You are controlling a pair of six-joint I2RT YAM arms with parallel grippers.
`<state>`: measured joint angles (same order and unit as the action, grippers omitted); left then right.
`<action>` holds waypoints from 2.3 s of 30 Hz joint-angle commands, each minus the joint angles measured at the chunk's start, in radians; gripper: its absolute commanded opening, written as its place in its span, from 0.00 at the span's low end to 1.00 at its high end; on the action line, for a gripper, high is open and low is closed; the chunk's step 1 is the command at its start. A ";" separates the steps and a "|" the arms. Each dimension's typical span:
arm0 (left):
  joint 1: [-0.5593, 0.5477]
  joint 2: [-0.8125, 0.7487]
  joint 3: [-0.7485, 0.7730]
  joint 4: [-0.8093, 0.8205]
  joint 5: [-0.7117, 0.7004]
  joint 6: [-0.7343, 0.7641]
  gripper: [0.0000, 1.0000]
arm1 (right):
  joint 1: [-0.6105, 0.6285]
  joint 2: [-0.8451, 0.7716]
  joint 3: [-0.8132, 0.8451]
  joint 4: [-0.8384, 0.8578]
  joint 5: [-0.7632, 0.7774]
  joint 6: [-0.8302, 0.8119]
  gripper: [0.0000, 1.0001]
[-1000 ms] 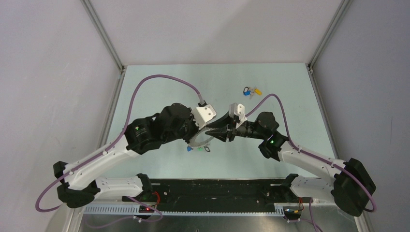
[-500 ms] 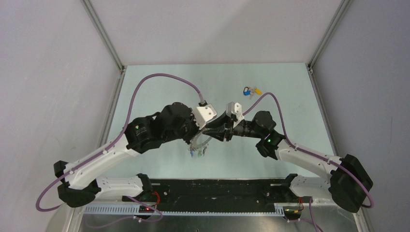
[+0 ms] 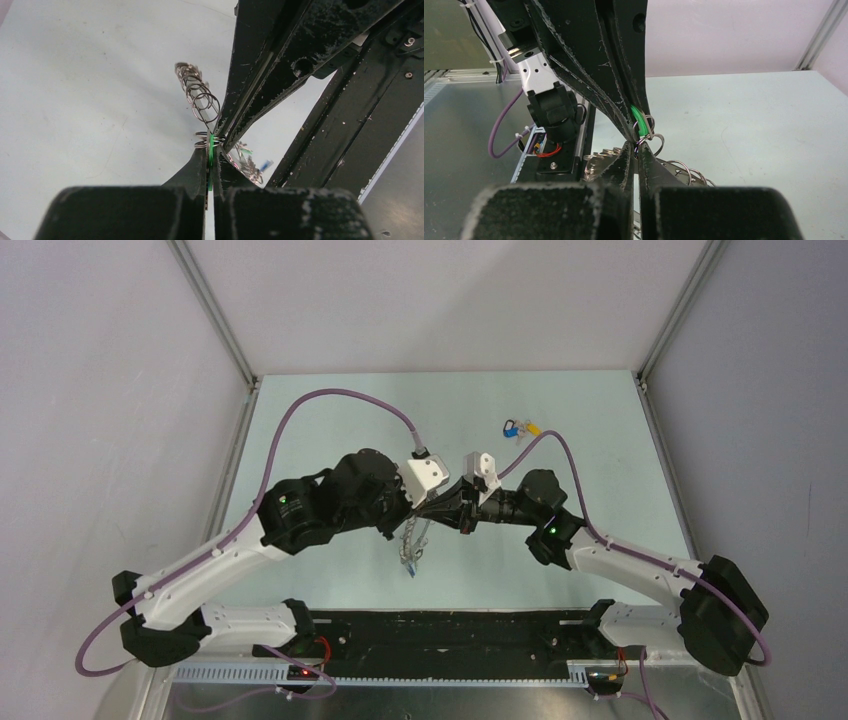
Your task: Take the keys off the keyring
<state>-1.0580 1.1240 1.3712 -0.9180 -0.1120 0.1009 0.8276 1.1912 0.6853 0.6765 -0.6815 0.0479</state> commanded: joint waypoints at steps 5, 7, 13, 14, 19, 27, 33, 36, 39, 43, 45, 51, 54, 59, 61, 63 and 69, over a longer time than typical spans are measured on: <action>0.006 -0.001 0.065 0.004 -0.057 -0.067 0.00 | 0.005 -0.082 0.040 -0.105 0.043 -0.082 0.00; 0.020 0.003 0.069 -0.003 -0.043 -0.078 0.00 | 0.005 -0.099 0.035 -0.121 0.048 -0.089 0.00; 0.109 0.026 0.073 -0.021 0.040 -0.144 0.00 | 0.004 -0.145 0.019 -0.136 0.016 -0.095 0.00; 0.120 0.031 0.075 -0.023 0.074 -0.157 0.00 | 0.004 -0.149 0.018 -0.137 0.008 -0.095 0.00; 0.177 0.068 0.086 -0.041 0.183 -0.196 0.00 | 0.012 -0.170 0.016 -0.132 -0.070 -0.126 0.00; 0.247 0.133 0.081 -0.077 0.290 -0.256 0.00 | 0.018 -0.247 -0.034 -0.079 -0.091 -0.191 0.00; 0.299 0.190 0.096 -0.112 0.375 -0.296 0.00 | 0.039 -0.265 -0.056 -0.102 -0.142 -0.327 0.00; 0.308 0.209 0.097 -0.126 0.388 -0.309 0.00 | 0.045 -0.274 -0.064 -0.158 -0.174 -0.449 0.00; 0.340 0.226 0.096 -0.141 0.408 -0.325 0.00 | 0.050 -0.294 -0.072 -0.194 -0.173 -0.553 0.00; 0.403 0.237 0.101 -0.148 0.452 -0.359 0.00 | 0.058 -0.321 -0.099 -0.239 -0.142 -0.786 0.00; 0.437 0.243 0.112 -0.147 0.480 -0.365 0.00 | 0.059 -0.312 -0.104 -0.245 -0.127 -0.873 0.00; 0.490 0.304 0.168 -0.147 0.620 -0.374 0.00 | 0.045 -0.209 -0.105 0.084 -0.117 -0.823 0.00; 0.490 0.333 0.190 -0.144 0.689 -0.363 0.00 | 0.019 -0.136 -0.101 0.295 -0.150 -0.689 0.00; 0.489 0.336 0.209 -0.132 0.767 -0.342 0.00 | -0.010 -0.045 -0.076 0.502 -0.199 -0.521 0.00; 0.490 0.331 0.210 -0.130 0.786 -0.336 0.00 | -0.015 -0.015 -0.074 0.558 -0.207 -0.466 0.00; 0.489 0.322 0.209 -0.128 0.783 -0.331 0.00 | -0.025 0.003 -0.073 0.598 -0.191 -0.401 0.00; 0.492 0.237 0.202 -0.115 0.606 -0.324 0.00 | -0.119 -0.045 -0.092 0.555 -0.103 -0.148 0.20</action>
<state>-0.5808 1.4387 1.5398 -1.0927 0.6430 -0.2504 0.7521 1.2068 0.5682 1.0809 -0.7879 -0.3092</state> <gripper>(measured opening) 0.019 0.127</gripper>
